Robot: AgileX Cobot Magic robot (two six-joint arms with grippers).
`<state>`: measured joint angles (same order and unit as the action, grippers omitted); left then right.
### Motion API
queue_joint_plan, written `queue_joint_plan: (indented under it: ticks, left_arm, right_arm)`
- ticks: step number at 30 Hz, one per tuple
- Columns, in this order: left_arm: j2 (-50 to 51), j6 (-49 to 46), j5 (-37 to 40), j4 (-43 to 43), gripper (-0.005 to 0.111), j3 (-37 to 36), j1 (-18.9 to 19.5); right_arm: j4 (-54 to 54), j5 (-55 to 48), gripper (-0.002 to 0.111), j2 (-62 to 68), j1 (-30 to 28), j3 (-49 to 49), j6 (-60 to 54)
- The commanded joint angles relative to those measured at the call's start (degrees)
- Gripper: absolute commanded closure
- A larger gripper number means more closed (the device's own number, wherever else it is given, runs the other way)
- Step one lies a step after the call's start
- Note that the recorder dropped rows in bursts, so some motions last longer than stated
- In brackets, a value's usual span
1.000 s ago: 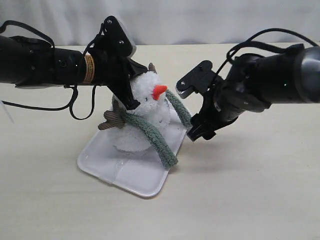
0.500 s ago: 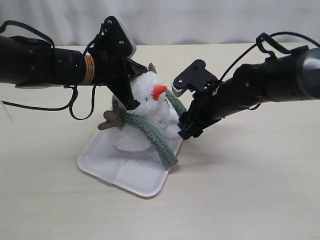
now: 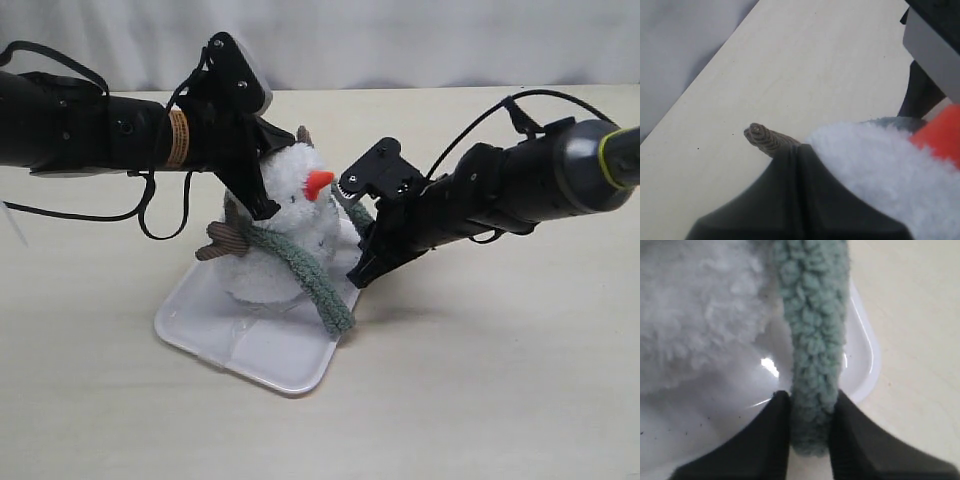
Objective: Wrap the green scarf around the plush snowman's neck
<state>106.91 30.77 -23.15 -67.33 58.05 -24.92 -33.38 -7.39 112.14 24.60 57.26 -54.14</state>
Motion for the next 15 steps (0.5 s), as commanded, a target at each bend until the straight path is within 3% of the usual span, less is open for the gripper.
queue_joint_plan:
  ticks: [1,7,15]
  left_arm:
    - [1.20,0.63,3.07,-2.44,0.107,-1.25,-0.45]
    - [1.20,0.63,3.07,-2.44,0.107,-1.25,-0.45]
    - [1.20,0.88,2.93,-2.43,0.107,-1.25,-0.45]
  right_arm:
    - [-0.54,-2.69,0.104,-2.11,-0.45,0.01,-0.66]
    - [-2.20,-17.37,0.104,-4.94,-0.45,-0.11,-1.91]
    - [-7.93,-14.02,0.104,-0.82,-0.45,-1.15,-8.20]
